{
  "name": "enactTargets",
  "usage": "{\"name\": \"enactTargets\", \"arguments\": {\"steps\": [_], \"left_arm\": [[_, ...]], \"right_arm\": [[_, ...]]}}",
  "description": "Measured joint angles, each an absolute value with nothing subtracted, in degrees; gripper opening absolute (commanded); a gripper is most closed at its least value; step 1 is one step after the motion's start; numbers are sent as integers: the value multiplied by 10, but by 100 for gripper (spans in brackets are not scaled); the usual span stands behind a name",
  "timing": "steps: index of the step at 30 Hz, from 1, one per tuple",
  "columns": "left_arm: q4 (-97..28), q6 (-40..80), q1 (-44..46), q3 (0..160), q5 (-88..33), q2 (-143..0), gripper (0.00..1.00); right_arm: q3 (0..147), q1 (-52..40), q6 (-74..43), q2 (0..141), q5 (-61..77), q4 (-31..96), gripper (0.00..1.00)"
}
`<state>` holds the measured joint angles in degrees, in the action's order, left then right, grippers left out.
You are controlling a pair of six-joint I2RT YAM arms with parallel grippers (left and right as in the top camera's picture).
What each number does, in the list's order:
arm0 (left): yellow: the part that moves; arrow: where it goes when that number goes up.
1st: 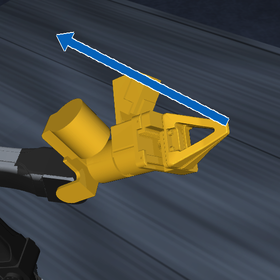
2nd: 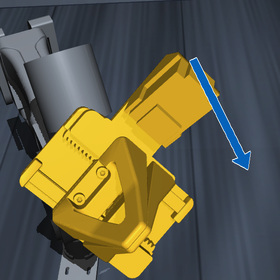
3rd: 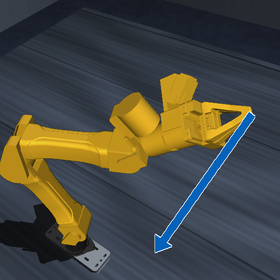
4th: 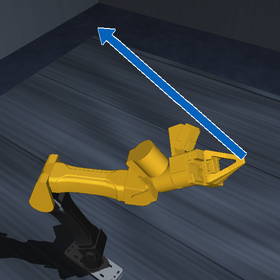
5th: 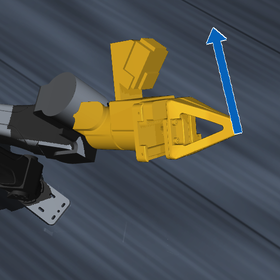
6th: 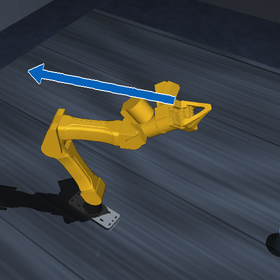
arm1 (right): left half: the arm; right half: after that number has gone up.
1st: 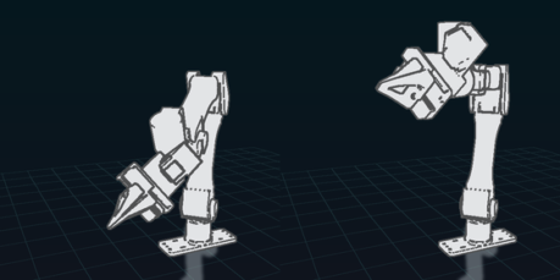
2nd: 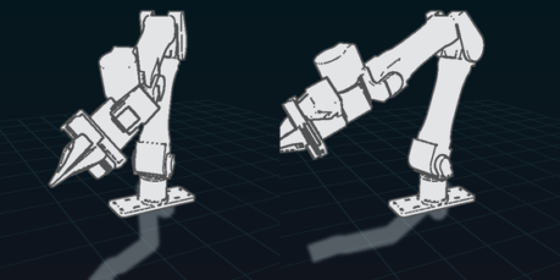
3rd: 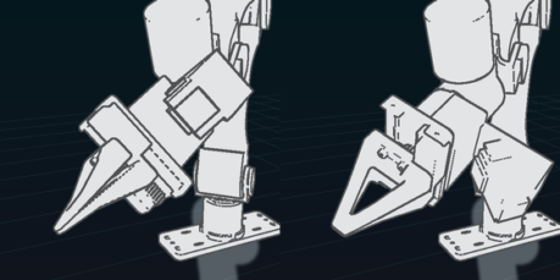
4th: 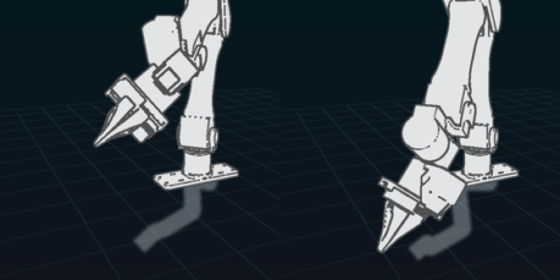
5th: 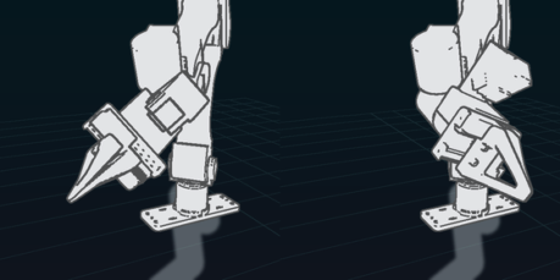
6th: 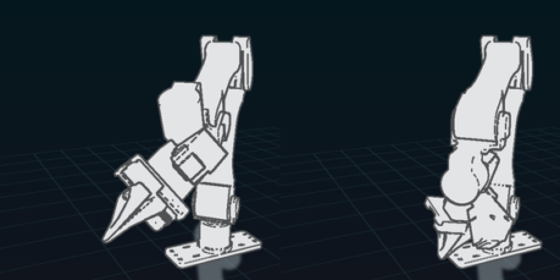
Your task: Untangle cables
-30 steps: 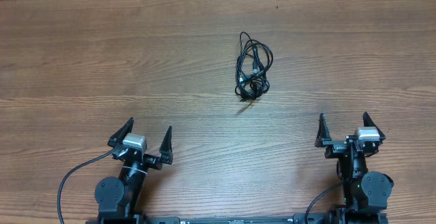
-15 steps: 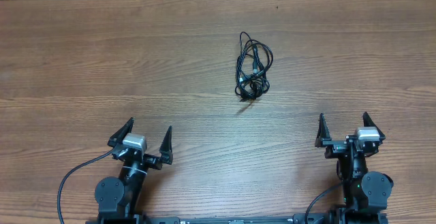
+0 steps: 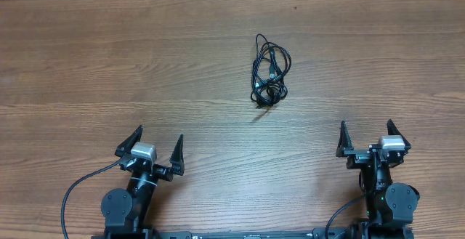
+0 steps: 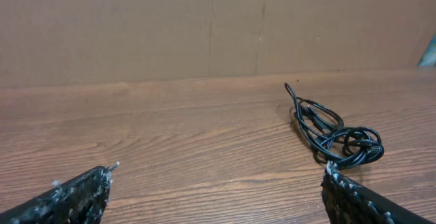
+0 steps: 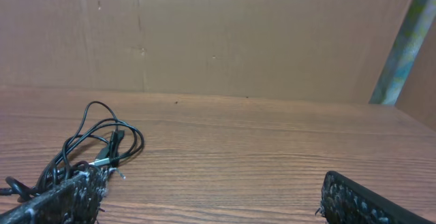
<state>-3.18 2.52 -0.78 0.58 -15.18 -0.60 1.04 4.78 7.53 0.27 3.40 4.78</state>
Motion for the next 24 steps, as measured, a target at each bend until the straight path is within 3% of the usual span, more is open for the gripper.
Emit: {"name": "enactTargets", "arguments": {"steps": [16, 24], "left_arm": [[-32, 25, -8, 6, -152, -6, 100], [-32, 25, -8, 6, -152, -6, 99]], "right_arm": [[10, 48, 76, 3, 44, 14, 100], [10, 48, 75, 3, 111, -65, 100]]}}
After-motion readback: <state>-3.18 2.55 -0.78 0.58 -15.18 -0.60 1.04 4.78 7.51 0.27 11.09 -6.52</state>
